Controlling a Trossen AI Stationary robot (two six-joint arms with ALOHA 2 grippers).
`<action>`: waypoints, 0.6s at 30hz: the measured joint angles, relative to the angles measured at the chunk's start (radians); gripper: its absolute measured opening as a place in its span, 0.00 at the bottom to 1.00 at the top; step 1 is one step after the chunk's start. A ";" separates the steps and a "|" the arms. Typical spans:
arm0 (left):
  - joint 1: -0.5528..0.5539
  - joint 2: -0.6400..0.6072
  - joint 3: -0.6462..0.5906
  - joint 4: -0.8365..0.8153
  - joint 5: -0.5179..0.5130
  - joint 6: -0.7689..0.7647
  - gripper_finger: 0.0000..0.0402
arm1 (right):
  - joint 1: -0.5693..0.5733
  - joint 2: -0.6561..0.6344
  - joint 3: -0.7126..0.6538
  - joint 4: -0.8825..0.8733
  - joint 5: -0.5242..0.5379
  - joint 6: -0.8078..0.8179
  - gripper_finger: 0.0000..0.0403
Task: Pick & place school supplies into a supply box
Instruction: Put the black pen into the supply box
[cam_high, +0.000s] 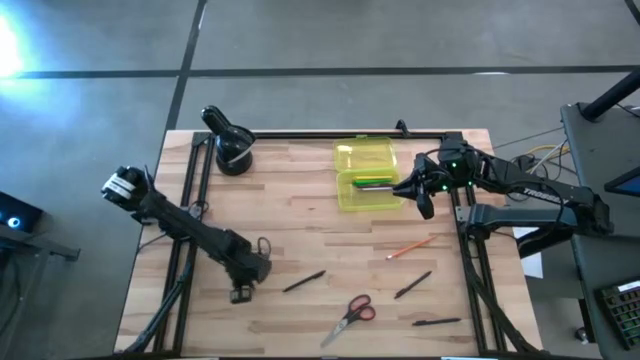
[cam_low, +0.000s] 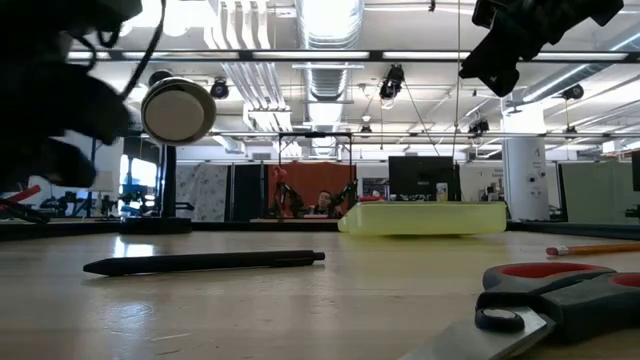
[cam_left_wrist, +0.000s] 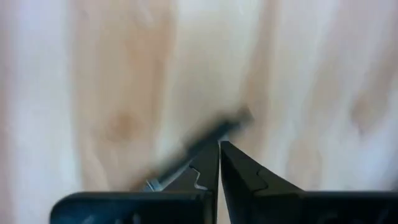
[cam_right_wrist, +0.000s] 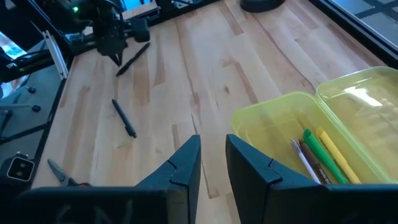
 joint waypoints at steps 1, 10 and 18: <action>0.008 0.016 0.014 0.002 -0.032 -0.010 0.00 | 0.000 0.000 0.000 0.000 0.000 -0.001 0.17; 0.054 0.082 0.182 -0.097 -0.097 0.229 0.00 | 0.000 -0.001 0.000 0.000 -0.017 -0.007 0.17; 0.040 0.026 0.249 -0.352 -0.123 0.501 0.00 | 0.000 -0.002 0.000 -0.001 -0.019 0.006 0.17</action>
